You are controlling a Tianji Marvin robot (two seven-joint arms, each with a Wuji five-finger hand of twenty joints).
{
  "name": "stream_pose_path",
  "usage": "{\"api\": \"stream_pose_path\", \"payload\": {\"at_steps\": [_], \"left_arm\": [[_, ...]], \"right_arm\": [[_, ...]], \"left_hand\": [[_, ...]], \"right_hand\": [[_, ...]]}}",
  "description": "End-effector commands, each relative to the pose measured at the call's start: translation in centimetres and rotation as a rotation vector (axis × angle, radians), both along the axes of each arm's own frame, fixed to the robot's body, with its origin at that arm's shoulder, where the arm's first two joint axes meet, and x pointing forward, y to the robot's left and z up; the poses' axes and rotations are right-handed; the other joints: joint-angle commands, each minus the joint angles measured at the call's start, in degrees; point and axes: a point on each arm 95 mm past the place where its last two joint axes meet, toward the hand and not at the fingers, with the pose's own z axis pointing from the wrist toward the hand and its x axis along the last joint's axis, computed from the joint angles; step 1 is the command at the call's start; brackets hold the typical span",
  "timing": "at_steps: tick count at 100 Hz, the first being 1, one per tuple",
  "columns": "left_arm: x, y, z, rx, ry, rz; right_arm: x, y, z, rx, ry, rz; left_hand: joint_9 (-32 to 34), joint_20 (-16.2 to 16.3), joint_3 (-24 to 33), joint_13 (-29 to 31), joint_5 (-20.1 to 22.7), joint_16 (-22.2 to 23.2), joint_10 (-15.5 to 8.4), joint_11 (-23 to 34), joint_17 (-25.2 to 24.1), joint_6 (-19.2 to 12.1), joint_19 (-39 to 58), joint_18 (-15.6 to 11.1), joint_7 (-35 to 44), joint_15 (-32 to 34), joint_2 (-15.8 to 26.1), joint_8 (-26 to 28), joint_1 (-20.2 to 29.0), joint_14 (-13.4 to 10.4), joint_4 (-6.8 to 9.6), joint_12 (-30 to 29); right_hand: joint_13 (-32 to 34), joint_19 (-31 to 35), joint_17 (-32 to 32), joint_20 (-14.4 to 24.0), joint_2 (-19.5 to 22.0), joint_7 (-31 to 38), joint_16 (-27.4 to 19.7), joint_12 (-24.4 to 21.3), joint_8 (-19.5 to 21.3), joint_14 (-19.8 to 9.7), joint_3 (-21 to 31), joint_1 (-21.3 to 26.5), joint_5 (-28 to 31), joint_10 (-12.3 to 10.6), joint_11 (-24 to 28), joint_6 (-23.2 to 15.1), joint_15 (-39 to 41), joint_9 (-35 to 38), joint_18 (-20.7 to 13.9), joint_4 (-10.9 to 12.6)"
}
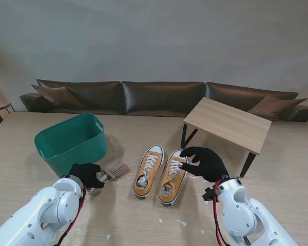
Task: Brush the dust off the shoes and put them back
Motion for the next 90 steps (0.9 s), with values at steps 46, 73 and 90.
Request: {"api": "stream_pose_path", "payload": {"at_steps": [46, 73, 90], "left_arm": [[1.5, -0.9, -2.2, 0.041, 0.043, 0.03], [2.1, -1.7, -3.6, 0.046, 0.045, 0.029], [2.2, -2.0, -4.6, 0.04, 0.044, 0.03]], "right_arm": [[-0.4, 0.6, -0.1, 0.007, 0.014, 0.016], [-0.4, 0.6, -0.1, 0.009, 0.014, 0.014], [-0.4, 0.5, -0.1, 0.011, 0.014, 0.011]], "left_hand": [[2.9, 2.4, 6.9, 2.8, 2.7, 0.6, 0.4, 4.2, 3.4, 0.8, 4.1, -0.3, 16.0, 4.1, -4.1, 11.3, 0.6, 0.4, -3.06, 2.5], [7.9, 1.7, 10.5, 8.0, 4.5, 0.2, -0.8, 7.8, 8.8, 0.1, 6.5, 0.6, 29.7, 6.4, -5.8, 16.1, 3.8, -0.1, -3.86, 3.5], [12.7, -1.5, 5.8, 13.3, 4.6, -0.4, -2.3, 11.6, 14.8, -1.8, 10.1, -0.1, 40.9, 8.7, -8.6, 17.4, 12.0, -1.5, -7.1, 6.0]], "right_hand": [[-0.3, -0.1, -14.5, -0.3, 2.1, 0.3, 0.5, -0.7, -0.9, 0.3, -0.1, -0.8, 1.5, 1.1, 0.4, 0.7, 0.6, 0.6, 1.5, 1.8], [-0.3, -0.1, -14.6, -0.4, 2.2, 0.3, 0.5, -0.7, -1.0, 0.4, -0.1, -0.9, 1.5, 1.2, 0.4, 0.8, 0.6, 0.6, 1.5, 1.8], [-0.3, -0.1, -14.6, -0.4, 2.3, 0.2, 0.5, -0.7, -1.0, 0.3, 0.0, -0.9, 1.4, 1.2, 0.4, 0.9, 0.6, 0.6, 1.5, 1.8]]}}
